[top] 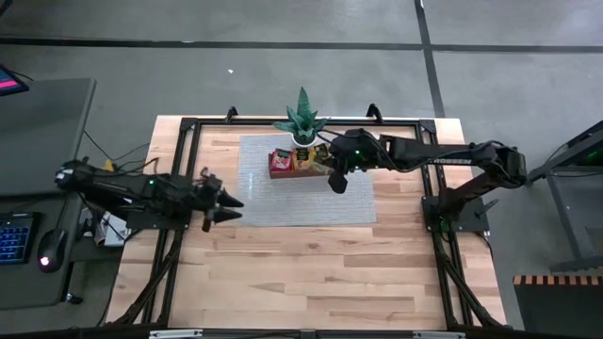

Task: Pick & Place Tea
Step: Put the yellow tea bag into the right section of the wooden organizer

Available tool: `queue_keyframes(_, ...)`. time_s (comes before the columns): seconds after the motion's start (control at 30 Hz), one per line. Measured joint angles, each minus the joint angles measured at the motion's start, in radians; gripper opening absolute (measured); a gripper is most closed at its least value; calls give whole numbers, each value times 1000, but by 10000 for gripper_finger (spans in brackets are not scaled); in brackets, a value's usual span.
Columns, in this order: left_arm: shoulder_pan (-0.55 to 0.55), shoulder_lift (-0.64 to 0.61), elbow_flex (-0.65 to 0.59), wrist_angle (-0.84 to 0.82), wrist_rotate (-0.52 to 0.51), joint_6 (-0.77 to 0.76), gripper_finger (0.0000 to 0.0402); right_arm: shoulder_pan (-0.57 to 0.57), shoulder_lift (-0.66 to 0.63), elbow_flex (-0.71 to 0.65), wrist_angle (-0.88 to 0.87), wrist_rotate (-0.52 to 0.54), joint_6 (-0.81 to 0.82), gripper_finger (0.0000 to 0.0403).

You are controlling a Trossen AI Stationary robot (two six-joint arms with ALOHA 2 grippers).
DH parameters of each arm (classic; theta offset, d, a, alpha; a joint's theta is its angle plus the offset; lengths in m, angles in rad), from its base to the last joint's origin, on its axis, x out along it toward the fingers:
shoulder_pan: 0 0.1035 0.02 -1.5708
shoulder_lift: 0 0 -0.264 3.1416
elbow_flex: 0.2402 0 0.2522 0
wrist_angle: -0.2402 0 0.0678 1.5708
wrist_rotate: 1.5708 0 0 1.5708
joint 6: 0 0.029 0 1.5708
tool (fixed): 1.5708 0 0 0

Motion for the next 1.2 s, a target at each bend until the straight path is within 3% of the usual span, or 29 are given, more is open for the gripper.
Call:
queue_keyframes(0.2,74,-228,-47,-5,54,2,209,-66,-2,-130,148,-105,13,0)
queue_keyframes(0.47,114,-404,-81,-5,65,-63,209,-178,1,-189,198,-207,-147,0)
queue_keyframes(0.83,114,-413,-86,85,102,-96,209,-336,5,-197,211,-331,-367,0)
queue_keyframes(1.2,114,-413,-86,121,121,-100,209,-350,90,-197,247,-416,-452,0)
